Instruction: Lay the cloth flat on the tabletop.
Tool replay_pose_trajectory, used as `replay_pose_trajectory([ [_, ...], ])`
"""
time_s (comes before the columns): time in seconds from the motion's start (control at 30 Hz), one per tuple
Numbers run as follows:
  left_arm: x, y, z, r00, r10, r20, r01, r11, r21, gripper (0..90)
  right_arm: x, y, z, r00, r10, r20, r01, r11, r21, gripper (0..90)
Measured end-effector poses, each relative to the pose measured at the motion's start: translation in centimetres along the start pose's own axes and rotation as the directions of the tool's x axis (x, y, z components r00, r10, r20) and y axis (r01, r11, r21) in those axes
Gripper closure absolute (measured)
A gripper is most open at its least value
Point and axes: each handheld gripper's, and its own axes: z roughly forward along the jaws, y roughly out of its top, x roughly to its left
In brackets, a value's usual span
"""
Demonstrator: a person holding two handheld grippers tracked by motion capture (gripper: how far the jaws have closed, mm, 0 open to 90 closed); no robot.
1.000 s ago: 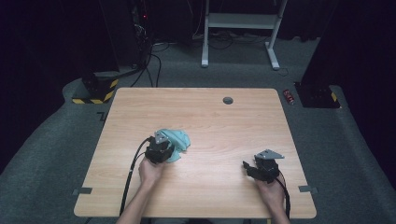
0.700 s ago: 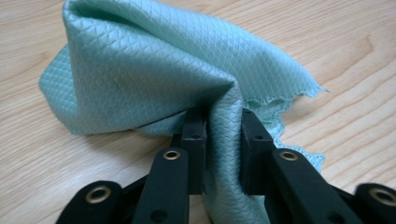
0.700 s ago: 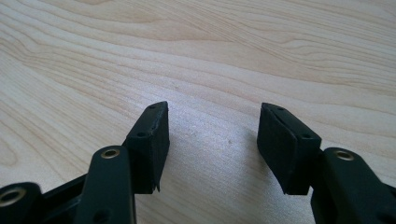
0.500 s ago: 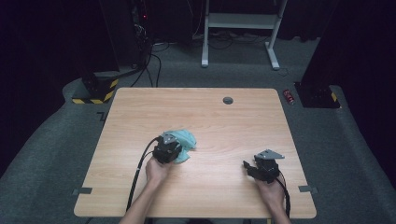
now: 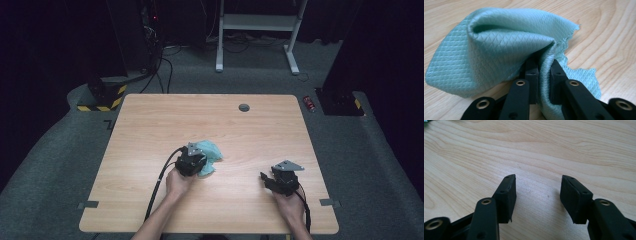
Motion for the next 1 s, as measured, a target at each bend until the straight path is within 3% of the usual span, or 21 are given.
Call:
replay_pose_trajectory([
  [0.13, -0.6, 0.2, 0.2, 0.9996, 0.018, 0.022, -0.018, 0.9998, 0.002, 80.8, 0.7, 0.5, 0.3, 1.0, -0.004, -0.007, 0.004, 1.0, 0.005, 57.6],
  [0.37, -1.7, 0.7, 0.7, 0.9969, 0.048, 0.062, -0.049, 0.9988, 0.002, 81.0, 1.4, 1.5, 0.3, 0.999, 0.005, -0.046, -0.006, 1.0, -0.018, 61.6],
  [0.53, -3.1, 1.5, 1.5, 0.9897, 0.092, 0.109, -0.094, 0.9954, 0.017, 81.1, 2.1, 2.5, 0.7, 0.9959, 0.008, -0.091, -0.011, 1.0, -0.03, 63.3],
  [0.67, -3.7, 1.7, 1.8, 0.9867, 0.091, 0.134, -0.094, 0.9955, 0.012, 79.7, 2.7, 3.2, 1.2, 0.9932, -0.003, -0.116, 0.0, 0.999, -0.033, 63.5],
  [0.73, -3.7, 1.7, 1.5, 0.9854, 0.083, 0.149, -0.087, 0.996, 0.021, 74.3, 3.1, 3.5, 1.4, 0.9919, 0.001, -0.127, -0.006, 0.999, -0.041, 63.4],
  [0.93, -4.0, 1.6, 0.2, 0.9848, 0.102, 0.14, -0.105, 0.9943, 0.014, 62.0, 3.7, 4.0, 1.9, 0.9897, -0.011, -0.143, 0.005, 0.999, -0.042, 62.3],
  [1.0, -4.1, 1.3, -0.7, 0.9901, 0.088, 0.109, -0.087, 0.9961, -0.013, 58.9, 4.1, 4.4, 2.2, 0.988, -0.019, -0.153, 0.013, 0.999, -0.041, 61.9],
])
